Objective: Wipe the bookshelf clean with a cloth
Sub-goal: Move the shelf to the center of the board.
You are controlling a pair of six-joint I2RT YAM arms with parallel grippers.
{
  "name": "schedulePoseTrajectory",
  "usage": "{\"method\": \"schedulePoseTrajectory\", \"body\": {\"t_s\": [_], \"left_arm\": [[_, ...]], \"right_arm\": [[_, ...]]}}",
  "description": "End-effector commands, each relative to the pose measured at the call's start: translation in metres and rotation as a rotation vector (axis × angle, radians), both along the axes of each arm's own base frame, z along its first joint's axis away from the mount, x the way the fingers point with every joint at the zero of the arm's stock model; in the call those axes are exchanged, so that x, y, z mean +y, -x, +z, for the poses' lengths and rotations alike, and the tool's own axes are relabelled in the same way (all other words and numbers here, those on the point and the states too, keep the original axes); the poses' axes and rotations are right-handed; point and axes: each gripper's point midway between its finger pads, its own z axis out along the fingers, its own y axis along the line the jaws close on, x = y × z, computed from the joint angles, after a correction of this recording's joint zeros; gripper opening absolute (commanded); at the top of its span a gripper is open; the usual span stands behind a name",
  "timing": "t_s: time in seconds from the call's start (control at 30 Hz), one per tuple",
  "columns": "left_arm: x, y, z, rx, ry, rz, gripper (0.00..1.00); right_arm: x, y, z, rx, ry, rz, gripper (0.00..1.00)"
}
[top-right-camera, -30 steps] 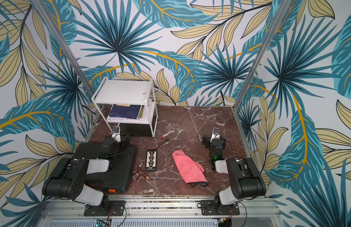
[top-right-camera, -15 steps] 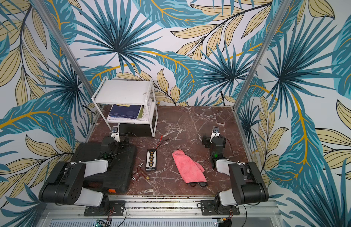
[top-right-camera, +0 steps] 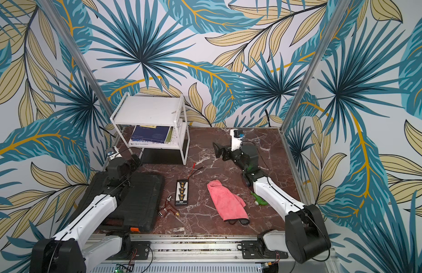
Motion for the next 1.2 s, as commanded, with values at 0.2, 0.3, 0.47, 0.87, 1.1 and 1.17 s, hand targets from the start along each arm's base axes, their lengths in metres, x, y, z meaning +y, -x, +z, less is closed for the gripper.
{"method": "schedulePoseTrajectory", "body": {"t_s": [0.2, 0.3, 0.47, 0.87, 1.1, 1.17], "left_arm": [[0.025, -0.036, 0.058, -0.193, 0.022, -0.174, 1.00], [0.019, -0.047, 0.066, -0.240, 0.009, -0.309, 1.00], [-0.010, -0.073, 0.070, -0.201, -0.018, -0.557, 0.97], [0.015, -0.108, 0.070, -0.115, -0.139, -0.511, 0.68], [-0.008, -0.094, 0.060, -0.115, -0.154, -0.562, 0.32], [-0.015, -0.091, 0.054, -0.098, -0.169, -0.568, 0.26]], "right_arm": [[0.111, -0.027, -0.005, -0.037, 0.169, 0.081, 0.99], [0.125, -0.041, -0.003, -0.053, 0.180, 0.041, 0.99], [0.146, -0.058, -0.006, -0.053, 0.227, 0.035, 0.97], [0.155, -0.078, -0.021, -0.003, 0.255, -0.029, 0.54], [0.152, -0.073, -0.021, 0.001, 0.292, -0.008, 0.26], [0.147, -0.072, -0.024, 0.011, 0.321, -0.015, 0.20]]}}
